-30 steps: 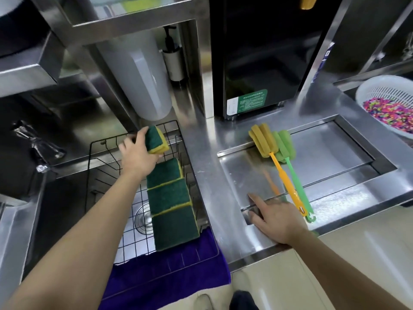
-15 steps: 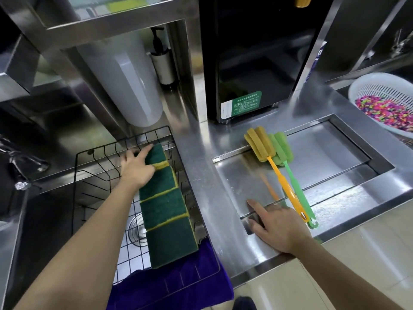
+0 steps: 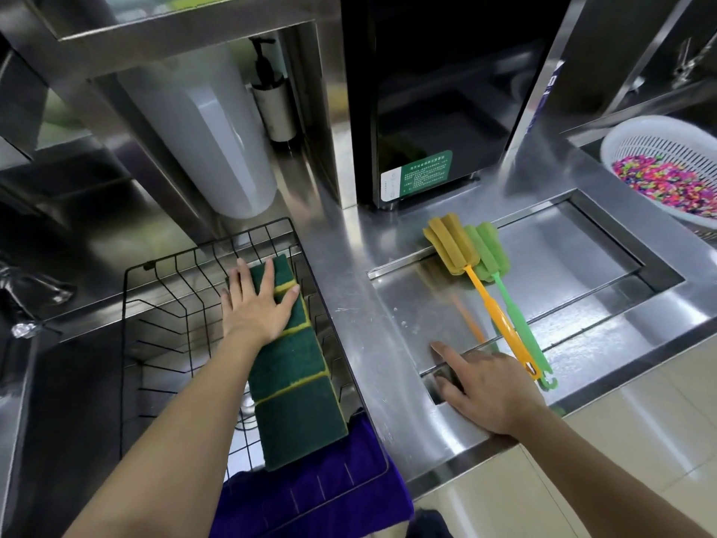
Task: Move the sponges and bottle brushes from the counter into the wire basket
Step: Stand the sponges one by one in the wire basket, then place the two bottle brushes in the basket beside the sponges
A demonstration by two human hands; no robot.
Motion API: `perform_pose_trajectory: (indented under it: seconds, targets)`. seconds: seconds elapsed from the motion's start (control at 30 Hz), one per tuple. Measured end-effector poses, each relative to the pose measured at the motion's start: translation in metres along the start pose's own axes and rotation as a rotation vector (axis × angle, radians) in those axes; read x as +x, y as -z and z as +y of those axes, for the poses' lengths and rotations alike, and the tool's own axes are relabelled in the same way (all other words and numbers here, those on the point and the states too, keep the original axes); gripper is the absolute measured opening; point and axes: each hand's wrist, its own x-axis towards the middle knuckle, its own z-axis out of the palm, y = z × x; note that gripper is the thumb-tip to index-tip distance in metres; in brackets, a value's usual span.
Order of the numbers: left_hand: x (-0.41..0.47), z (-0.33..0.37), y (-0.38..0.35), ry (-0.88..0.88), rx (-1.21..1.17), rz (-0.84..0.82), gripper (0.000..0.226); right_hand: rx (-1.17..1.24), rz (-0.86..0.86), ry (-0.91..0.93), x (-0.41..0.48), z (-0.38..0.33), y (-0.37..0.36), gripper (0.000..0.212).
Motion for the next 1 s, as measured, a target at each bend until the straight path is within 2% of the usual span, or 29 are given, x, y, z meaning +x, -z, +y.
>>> perform_pose_trajectory:
  seconds: [0.1, 0.17, 0.47, 0.63, 0.7, 0.77, 0.9, 1.0]
  targets:
    - [-0.008, 0.006, -0.005, -0.024, 0.055, 0.202, 0.073, 0.019, -0.014, -0.009, 0.000, -0.001, 0.001, 0.050]
    - [-0.013, 0.006, -0.010, -0.047, 0.006, 0.289, 0.073, 0.026, -0.024, -0.014, 0.000, -0.002, 0.001, 0.049]
    - [-0.009, 0.003, -0.007, -0.059, -0.019, 0.189, 0.074, 0.032, -0.060, -0.023, 0.000, 0.000, 0.000, 0.051]
    - [-0.027, 0.040, 0.023, -0.095, -0.300, 0.490, 0.061, 0.079, -0.043, 0.004, -0.001, 0.001, -0.002, 0.063]
    - [-0.034, 0.074, 0.035, -0.207, -0.371, 0.531, 0.058, 0.101, -0.043, 0.019, -0.002, 0.001, -0.004, 0.069]
    - [-0.041, 0.112, 0.038, -0.410, -0.339, 0.486, 0.056, 0.095, -0.037, 0.017, -0.002, 0.002, -0.006, 0.071]
    - [-0.055, 0.178, 0.020, -0.816, -0.129, 0.364, 0.055, 0.052, -0.013, 0.019, -0.001, 0.001, -0.006, 0.069]
    - [-0.062, 0.208, -0.003, -0.966, 0.079, 0.315, 0.060, 0.055, -0.009, 0.011, 0.000, 0.001, -0.011, 0.070]
